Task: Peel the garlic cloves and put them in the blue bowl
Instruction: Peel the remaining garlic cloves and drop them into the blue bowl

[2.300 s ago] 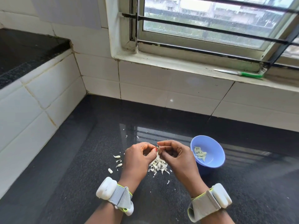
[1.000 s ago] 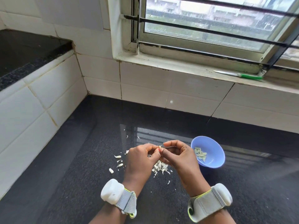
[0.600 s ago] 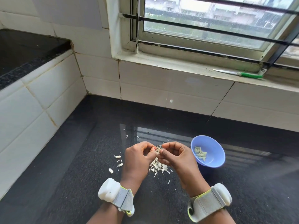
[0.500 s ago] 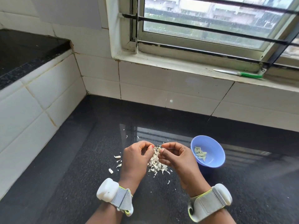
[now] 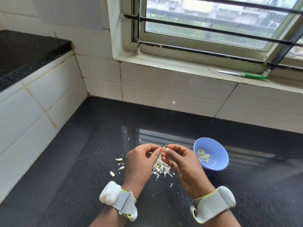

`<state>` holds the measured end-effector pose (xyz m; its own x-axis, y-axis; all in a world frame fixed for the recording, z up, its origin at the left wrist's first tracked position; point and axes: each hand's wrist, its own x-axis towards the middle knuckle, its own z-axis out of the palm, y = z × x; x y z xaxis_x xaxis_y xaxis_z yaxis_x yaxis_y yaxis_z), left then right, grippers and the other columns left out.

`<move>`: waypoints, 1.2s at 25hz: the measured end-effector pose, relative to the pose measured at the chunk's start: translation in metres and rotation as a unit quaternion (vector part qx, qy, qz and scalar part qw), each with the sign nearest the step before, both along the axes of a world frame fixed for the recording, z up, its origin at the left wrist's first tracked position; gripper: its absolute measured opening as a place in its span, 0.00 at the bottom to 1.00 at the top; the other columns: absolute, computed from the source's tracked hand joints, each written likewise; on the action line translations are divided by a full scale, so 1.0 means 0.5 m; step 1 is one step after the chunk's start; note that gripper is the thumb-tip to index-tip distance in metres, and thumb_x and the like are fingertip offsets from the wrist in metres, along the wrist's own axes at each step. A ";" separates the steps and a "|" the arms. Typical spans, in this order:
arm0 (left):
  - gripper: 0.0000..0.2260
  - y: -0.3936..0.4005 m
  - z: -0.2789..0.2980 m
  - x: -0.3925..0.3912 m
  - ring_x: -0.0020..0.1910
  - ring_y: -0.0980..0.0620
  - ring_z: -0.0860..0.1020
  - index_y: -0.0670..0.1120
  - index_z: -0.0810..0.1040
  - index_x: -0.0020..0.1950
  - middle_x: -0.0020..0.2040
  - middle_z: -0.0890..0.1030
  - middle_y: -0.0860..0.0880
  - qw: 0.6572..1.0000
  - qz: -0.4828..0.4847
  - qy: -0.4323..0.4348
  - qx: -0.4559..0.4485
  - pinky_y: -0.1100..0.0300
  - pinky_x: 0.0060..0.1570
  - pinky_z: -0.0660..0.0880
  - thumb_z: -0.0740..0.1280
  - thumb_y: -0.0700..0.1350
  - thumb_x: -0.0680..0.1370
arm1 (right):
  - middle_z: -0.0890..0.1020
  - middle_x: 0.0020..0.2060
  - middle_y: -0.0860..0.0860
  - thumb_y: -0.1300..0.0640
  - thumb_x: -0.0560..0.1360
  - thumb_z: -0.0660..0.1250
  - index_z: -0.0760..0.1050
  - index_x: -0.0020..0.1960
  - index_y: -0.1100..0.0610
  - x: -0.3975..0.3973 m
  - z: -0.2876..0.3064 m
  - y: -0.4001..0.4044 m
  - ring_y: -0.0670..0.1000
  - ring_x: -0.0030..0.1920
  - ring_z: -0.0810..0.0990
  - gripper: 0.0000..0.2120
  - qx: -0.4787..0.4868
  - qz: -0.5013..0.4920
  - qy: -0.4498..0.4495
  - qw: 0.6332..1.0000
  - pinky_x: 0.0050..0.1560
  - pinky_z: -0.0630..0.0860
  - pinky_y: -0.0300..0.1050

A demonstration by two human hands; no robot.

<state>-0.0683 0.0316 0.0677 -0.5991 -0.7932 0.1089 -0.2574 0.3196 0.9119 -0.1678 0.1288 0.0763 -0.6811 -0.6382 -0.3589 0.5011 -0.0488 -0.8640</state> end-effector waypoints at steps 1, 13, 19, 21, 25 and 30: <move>0.01 0.002 0.001 -0.001 0.36 0.62 0.80 0.50 0.84 0.42 0.36 0.83 0.56 1.000 -0.004 0.004 0.011 0.62 0.41 0.78 0.72 0.45 0.73 | 0.84 0.38 0.59 0.69 0.71 0.70 0.78 0.47 0.66 0.001 0.000 -0.002 0.53 0.38 0.84 0.05 0.002 0.003 0.023 1.000 0.40 0.81 0.41; 0.03 -0.001 0.000 -0.003 0.33 0.60 0.80 0.49 0.84 0.39 0.33 0.83 0.54 0.999 0.003 0.004 0.045 0.59 0.38 0.78 0.73 0.42 0.71 | 0.86 0.39 0.58 0.67 0.72 0.72 0.83 0.46 0.61 0.007 0.004 -0.002 0.54 0.42 0.85 0.04 0.062 0.061 0.191 0.978 0.46 0.82 0.45; 0.04 -0.002 0.000 -0.002 0.32 0.58 0.80 0.48 0.82 0.37 0.32 0.82 0.52 0.998 -0.003 0.000 0.060 0.60 0.36 0.77 0.72 0.42 0.72 | 0.84 0.38 0.59 0.70 0.74 0.68 0.80 0.47 0.64 0.009 0.004 -0.008 0.51 0.39 0.84 0.04 0.043 0.047 0.087 0.994 0.41 0.81 0.42; 0.05 -0.002 -0.003 -0.002 0.32 0.58 0.80 0.48 0.82 0.37 0.32 0.82 0.53 0.997 -0.007 0.004 0.072 0.61 0.36 0.77 0.71 0.42 0.73 | 0.83 0.37 0.58 0.71 0.76 0.65 0.78 0.49 0.64 0.009 0.010 -0.007 0.50 0.36 0.83 0.06 0.003 0.048 -0.022 0.999 0.38 0.81 0.40; 0.05 -0.004 -0.009 -0.002 0.32 0.60 0.79 0.50 0.81 0.38 0.32 0.82 0.54 0.997 0.006 0.006 0.076 0.62 0.37 0.76 0.70 0.43 0.74 | 0.81 0.36 0.58 0.72 0.76 0.61 0.77 0.53 0.63 0.005 0.019 -0.004 0.50 0.35 0.81 0.10 -0.039 0.053 -0.154 0.986 0.37 0.82 0.39; 0.06 -0.003 -0.010 -0.002 0.37 0.59 0.80 0.49 0.82 0.42 0.36 0.83 0.54 0.998 0.012 -0.013 0.057 0.59 0.42 0.77 0.67 0.47 0.77 | 0.82 0.41 0.61 0.73 0.73 0.61 0.75 0.57 0.68 0.004 0.027 0.000 0.52 0.38 0.83 0.14 -0.073 0.060 -0.200 0.975 0.41 0.83 0.40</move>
<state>-0.0695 0.0302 0.0628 -0.5805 -0.8143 0.0023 -0.2874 0.2075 0.9351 -0.1659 0.1286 0.0896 -0.4215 -0.7691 -0.4804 0.8067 -0.0761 -0.5860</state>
